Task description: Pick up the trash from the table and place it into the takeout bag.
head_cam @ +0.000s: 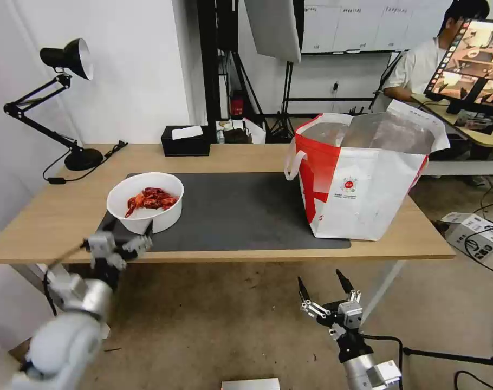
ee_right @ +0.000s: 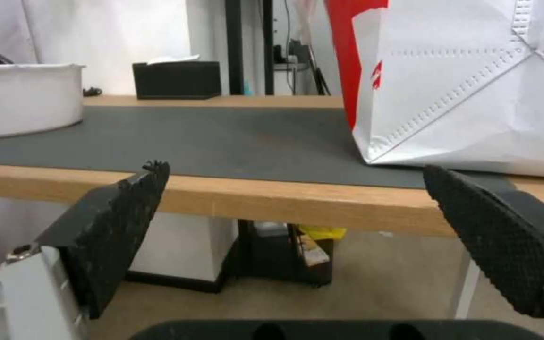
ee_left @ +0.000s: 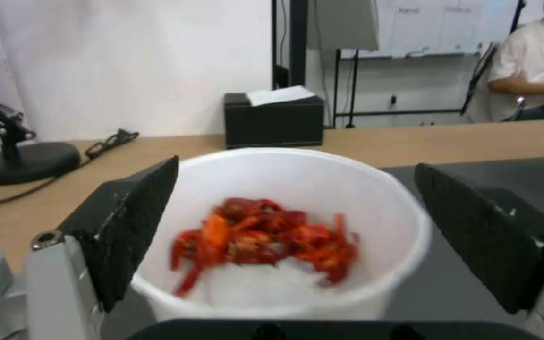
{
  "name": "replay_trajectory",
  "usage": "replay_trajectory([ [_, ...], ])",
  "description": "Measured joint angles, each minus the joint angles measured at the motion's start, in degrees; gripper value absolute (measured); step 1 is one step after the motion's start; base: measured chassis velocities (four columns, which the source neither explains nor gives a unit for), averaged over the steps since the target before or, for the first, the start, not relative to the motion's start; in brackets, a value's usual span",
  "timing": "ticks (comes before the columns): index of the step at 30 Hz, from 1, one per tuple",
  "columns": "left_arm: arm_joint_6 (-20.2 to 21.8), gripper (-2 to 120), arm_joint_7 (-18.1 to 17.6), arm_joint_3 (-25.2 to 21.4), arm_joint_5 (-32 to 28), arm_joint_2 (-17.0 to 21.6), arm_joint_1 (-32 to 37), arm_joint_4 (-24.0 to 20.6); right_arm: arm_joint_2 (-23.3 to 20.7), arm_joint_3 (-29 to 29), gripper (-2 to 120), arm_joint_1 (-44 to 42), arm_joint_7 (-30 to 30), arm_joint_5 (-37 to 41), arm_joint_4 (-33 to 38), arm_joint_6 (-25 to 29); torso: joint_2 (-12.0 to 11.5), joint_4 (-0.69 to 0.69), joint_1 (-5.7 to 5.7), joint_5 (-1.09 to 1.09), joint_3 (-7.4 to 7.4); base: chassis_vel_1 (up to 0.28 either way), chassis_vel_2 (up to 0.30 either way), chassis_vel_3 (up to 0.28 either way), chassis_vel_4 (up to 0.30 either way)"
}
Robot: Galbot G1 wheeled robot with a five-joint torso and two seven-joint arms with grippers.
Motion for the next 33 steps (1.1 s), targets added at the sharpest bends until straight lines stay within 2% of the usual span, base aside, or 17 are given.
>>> replay_trajectory([
  [1,0.5,100,-0.1,0.1,-1.3,1.7,-1.2,0.9,0.0,0.0,100,0.0,0.0,0.0,0.0,0.0,0.0,0.01,0.00,-0.01,0.00,0.000,0.000,0.000,0.000],
  [2,0.5,100,-0.1,0.1,-1.3,1.7,-1.2,0.9,0.0,0.0,100,0.0,0.0,0.0,0.0,0.0,0.0,0.01,0.00,-0.01,0.00,0.000,0.000,0.000,0.000],
  [5,3.1,100,-0.2,3.0,-5.8,7.0,-7.6,5.2,0.0,0.0,100,0.0,0.0,0.0,0.0,0.0,0.0,0.03,0.00,0.00,0.00,0.000,0.000,0.000,0.000],
  [6,3.1,100,-0.2,3.0,-5.8,7.0,-7.6,5.2,0.0,0.0,100,0.0,0.0,0.0,0.0,0.0,0.0,0.03,0.00,0.00,0.00,0.000,0.000,0.000,0.000],
  [9,6.1,100,-0.2,8.4,-10.1,9.8,-15.2,10.9,0.0,0.0,100,0.0,0.0,0.0,0.0,0.0,0.0,0.01,0.00,0.00,0.00,0.000,0.000,0.000,0.000],
  [10,6.1,100,-0.2,8.4,-10.1,9.8,-15.2,10.9,0.0,0.0,100,0.0,0.0,0.0,0.0,0.0,0.0,0.01,0.00,0.00,0.00,0.000,0.000,0.000,0.000],
  [12,9.9,100,-0.2,10.2,-12.1,11.1,-18.6,13.5,0.0,0.0,100,0.0,0.0,0.0,0.0,0.0,0.0,0.00,0.00,0.00,0.00,0.000,0.000,0.000,0.000],
  [13,9.9,100,-0.2,10.2,-12.1,11.1,-18.6,13.5,0.0,0.0,100,0.0,0.0,0.0,0.0,0.0,0.0,0.00,0.00,0.00,0.00,0.000,0.000,0.000,0.000],
  [16,16.3,100,-0.4,10.6,-13.5,12.7,-21.8,16.0,0.0,0.0,100,0.0,0.0,0.1,0.0,0.0,0.0,0.03,0.00,0.00,0.00,0.000,0.000,0.000,0.000],
  [18,17.5,100,-0.4,10.7,-13.9,13.0,-22.4,16.3,0.0,0.0,100,0.0,0.0,0.1,0.0,0.0,0.0,0.03,0.00,0.00,0.00,0.000,0.000,0.000,0.000],
  [20,23.3,100,-1.0,11.2,-16.2,13.9,-24.6,17.1,0.0,0.0,100,0.0,0.0,0.1,0.0,0.0,0.0,0.02,0.00,0.00,0.00,0.000,0.000,0.000,0.000],
  [21,23.3,100,-1.0,11.2,-16.2,13.9,-24.6,17.1,0.0,0.0,100,0.0,0.0,0.1,0.0,0.0,0.0,0.02,0.00,0.00,0.00,0.000,0.000,0.000,0.000],
  [23,30.3,100,-3.4,12.0,-21.3,14.8,-27.5,17.9,0.0,0.0,100,0.0,0.0,0.1,0.0,0.0,0.0,0.02,0.00,0.01,-0.01,0.000,0.000,0.000,0.000],
  [24,30.3,100,-3.4,12.0,-21.3,14.8,-27.5,17.9,0.0,0.0,100,0.0,0.0,0.1,0.0,0.0,0.0,0.02,0.00,0.01,-0.01,0.000,0.000,0.000,0.000],
  [26,36.3,100,-6.6,12.9,-28.8,15.2,-31.0,19.4,0.0,0.0,100,0.0,0.0,0.1,0.0,0.0,0.0,0.01,0.00,0.02,-0.01,0.000,0.000,0.000,0.000],
  [27,37.3,100,-8.0,13.4,-31.6,15.4,-32.3,20.4,0.0,0.0,100,0.0,0.0,0.1,0.0,0.0,0.0,0.01,-0.01,0.01,-0.01,0.000,0.000,0.000,0.000],
  [33,38.0,100,-10.8,15.4,-36.2,16.6,-34.2,23.8,0.0,0.0,100,0.0,0.0,0.1,0.0,0.0,0.0,0.03,-0.01,0.01,-0.01,0.000,0.000,0.000,0.000],
])
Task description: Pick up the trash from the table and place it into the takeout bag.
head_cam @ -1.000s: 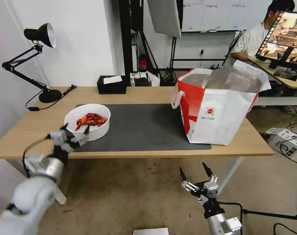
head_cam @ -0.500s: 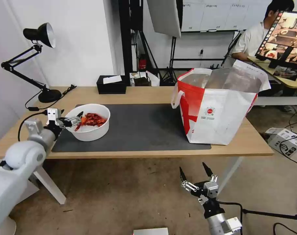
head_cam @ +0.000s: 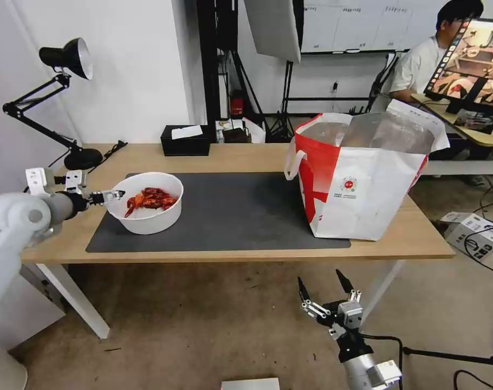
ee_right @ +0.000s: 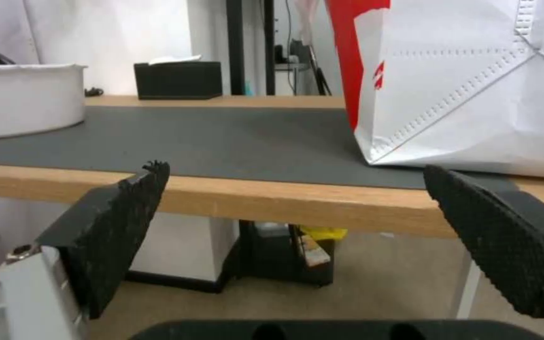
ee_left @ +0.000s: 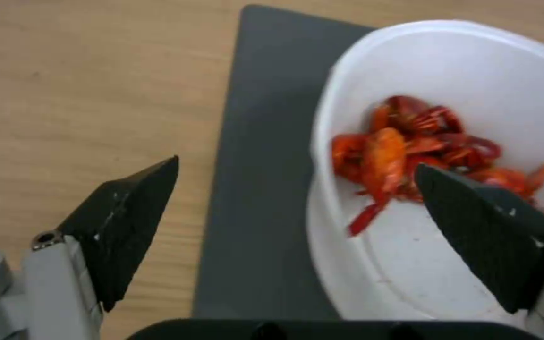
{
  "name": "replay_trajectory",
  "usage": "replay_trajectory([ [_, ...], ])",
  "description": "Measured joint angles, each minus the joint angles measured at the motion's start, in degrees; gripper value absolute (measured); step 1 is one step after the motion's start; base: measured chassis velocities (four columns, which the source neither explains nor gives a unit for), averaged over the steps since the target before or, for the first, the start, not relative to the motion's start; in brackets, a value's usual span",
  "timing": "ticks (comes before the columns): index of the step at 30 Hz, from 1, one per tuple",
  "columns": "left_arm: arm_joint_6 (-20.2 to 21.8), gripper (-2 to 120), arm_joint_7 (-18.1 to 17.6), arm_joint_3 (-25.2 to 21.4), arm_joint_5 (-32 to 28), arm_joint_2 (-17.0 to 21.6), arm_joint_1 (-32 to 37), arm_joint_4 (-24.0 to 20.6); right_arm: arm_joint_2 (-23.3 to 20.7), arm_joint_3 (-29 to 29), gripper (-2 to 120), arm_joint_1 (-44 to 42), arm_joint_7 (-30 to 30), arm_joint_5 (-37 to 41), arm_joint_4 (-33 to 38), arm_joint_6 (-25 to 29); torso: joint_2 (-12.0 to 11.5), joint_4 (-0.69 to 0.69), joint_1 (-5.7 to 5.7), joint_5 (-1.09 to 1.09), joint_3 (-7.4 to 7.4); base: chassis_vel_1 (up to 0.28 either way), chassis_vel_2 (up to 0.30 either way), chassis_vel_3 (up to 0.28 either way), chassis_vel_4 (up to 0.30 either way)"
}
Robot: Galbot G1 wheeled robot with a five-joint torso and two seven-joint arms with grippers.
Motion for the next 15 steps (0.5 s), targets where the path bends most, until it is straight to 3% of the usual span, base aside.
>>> replay_trajectory([
  [15,-0.5,100,0.3,1.0,-1.7,-2.9,1.0,-0.2,0.0,0.0,100,0.0,0.0,0.0,0.0,0.0,0.0,-0.01,0.00,0.01,0.00,0.000,0.000,0.000,0.000],
])
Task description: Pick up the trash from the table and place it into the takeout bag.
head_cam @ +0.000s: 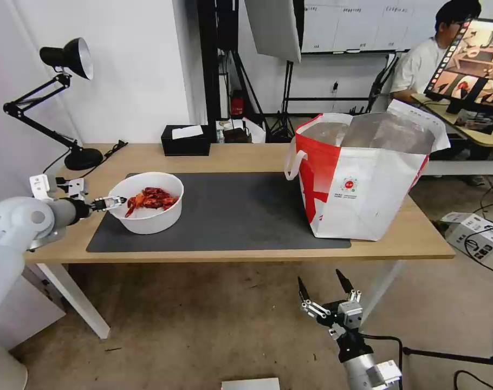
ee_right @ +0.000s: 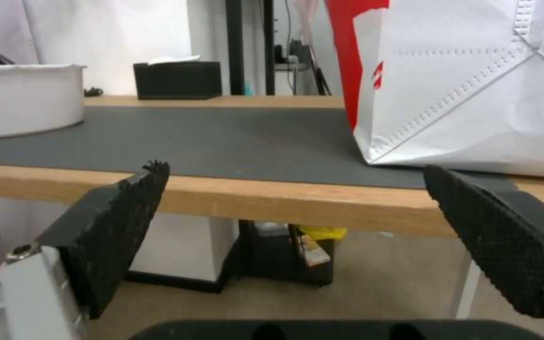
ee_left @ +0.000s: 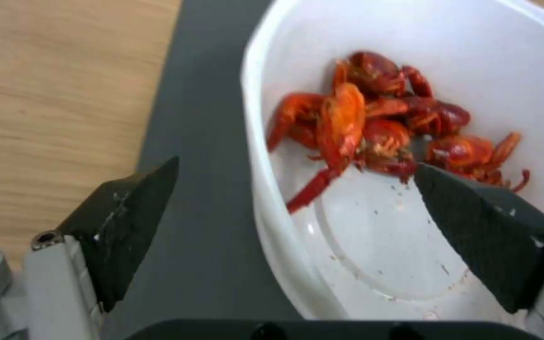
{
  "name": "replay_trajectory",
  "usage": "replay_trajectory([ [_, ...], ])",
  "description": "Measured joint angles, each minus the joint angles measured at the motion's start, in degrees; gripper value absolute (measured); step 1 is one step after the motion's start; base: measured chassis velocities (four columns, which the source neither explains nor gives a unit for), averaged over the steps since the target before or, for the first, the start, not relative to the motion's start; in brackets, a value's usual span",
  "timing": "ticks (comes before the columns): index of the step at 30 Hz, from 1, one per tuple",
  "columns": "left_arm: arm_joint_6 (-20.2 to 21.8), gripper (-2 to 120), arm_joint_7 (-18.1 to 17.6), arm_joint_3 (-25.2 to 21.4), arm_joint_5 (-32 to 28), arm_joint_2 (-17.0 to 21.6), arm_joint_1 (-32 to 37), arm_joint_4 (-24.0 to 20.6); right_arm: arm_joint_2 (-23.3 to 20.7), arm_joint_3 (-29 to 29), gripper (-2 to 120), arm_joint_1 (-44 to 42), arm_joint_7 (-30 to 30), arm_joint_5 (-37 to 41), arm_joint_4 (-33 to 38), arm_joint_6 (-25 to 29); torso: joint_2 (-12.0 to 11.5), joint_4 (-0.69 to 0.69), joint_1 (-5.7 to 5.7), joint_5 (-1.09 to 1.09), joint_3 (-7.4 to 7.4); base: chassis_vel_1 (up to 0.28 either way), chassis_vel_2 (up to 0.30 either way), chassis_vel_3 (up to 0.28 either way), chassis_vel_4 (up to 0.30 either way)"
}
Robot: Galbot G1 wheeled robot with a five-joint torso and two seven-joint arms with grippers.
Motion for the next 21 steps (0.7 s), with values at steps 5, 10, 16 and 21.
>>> replay_trajectory([
  [5,-0.1,100,-0.1,0.9,0.0,-0.4,0.0,0.2,0.0,0.0,100,0.0,0.0,0.0,0.0,0.0,0.0,0.00,0.00,0.00,0.00,0.000,0.000,0.000,0.000],
  [10,-0.2,98,-0.3,1.4,0.0,-0.4,-0.4,0.3,0.0,0.0,100,0.0,0.0,0.0,0.0,0.0,0.0,0.00,0.00,0.00,0.00,0.000,0.000,0.000,0.000],
  [16,-0.2,74,-0.4,2.3,-0.1,-0.1,-1.0,0.4,0.0,0.0,100,0.0,0.0,0.0,0.0,0.0,0.0,0.01,0.00,0.00,0.00,0.000,0.000,0.000,0.000],
  [21,-0.4,59,-0.4,2.6,-0.1,-0.1,-0.9,0.3,0.0,0.0,100,0.0,0.0,0.0,0.0,0.0,0.0,0.00,0.00,0.01,0.00,0.000,0.000,0.000,0.000],
])
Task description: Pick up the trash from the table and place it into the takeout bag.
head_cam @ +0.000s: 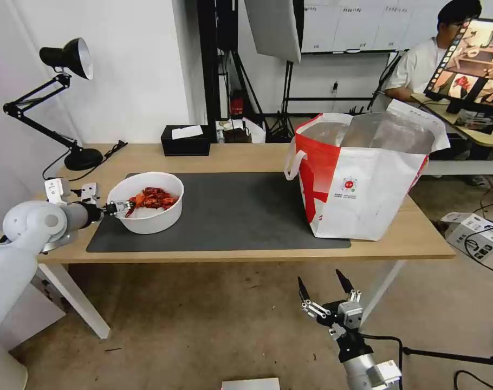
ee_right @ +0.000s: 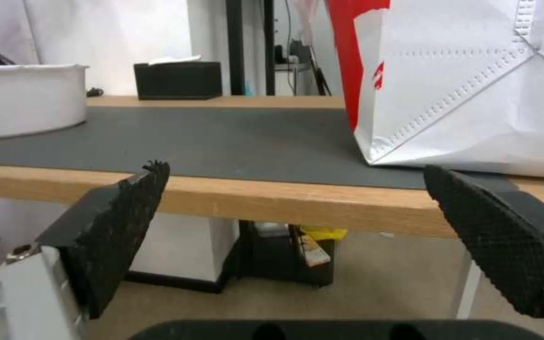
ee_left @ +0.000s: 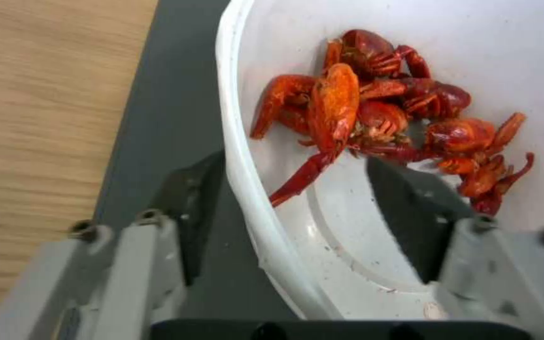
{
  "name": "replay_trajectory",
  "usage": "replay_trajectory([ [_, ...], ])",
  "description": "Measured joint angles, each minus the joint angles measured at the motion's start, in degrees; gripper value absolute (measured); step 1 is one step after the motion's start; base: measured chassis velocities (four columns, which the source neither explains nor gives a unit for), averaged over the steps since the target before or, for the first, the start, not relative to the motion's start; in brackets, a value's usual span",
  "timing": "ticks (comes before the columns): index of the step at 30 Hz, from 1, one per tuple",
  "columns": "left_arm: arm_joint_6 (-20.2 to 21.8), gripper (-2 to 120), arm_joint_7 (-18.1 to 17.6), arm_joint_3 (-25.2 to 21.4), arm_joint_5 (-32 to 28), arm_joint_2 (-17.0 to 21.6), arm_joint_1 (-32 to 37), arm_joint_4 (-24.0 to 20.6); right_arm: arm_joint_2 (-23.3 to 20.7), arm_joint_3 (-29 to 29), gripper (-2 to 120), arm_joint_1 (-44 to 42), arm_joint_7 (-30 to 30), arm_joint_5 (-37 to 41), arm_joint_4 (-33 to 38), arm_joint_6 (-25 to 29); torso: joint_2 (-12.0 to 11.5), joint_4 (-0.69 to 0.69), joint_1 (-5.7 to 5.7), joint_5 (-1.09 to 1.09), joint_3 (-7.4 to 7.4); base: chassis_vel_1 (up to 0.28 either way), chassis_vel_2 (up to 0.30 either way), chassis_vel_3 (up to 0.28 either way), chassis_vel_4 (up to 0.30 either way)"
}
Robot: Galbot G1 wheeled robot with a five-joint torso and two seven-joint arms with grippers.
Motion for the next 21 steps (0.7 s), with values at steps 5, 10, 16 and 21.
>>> replay_trajectory([
  [5,0.0,38,-0.4,0.2,0.1,-0.3,-0.1,0.0,0.0,0.0,100,0.0,0.0,0.0,0.0,0.0,0.0,0.00,0.00,-0.01,0.00,0.000,0.000,0.000,0.000],
  [10,0.0,20,-0.9,-0.1,0.1,-0.4,0.2,-0.1,0.0,0.0,100,0.0,0.0,0.0,0.0,0.0,0.0,0.00,0.00,-0.01,0.00,0.000,0.000,0.000,0.000],
  [16,0.0,0,-0.9,-0.2,0.1,-0.5,0.2,-0.6,0.0,0.0,100,0.0,0.0,0.0,0.0,0.0,0.0,-0.01,0.00,-0.03,0.00,0.000,0.000,0.000,0.000],
  [21,0.0,0,-1.1,-0.4,0.0,-0.7,0.0,-1.4,0.0,0.0,100,0.0,0.0,0.0,0.0,0.0,0.0,0.00,0.00,-0.02,0.01,0.000,0.000,0.000,0.000],
])
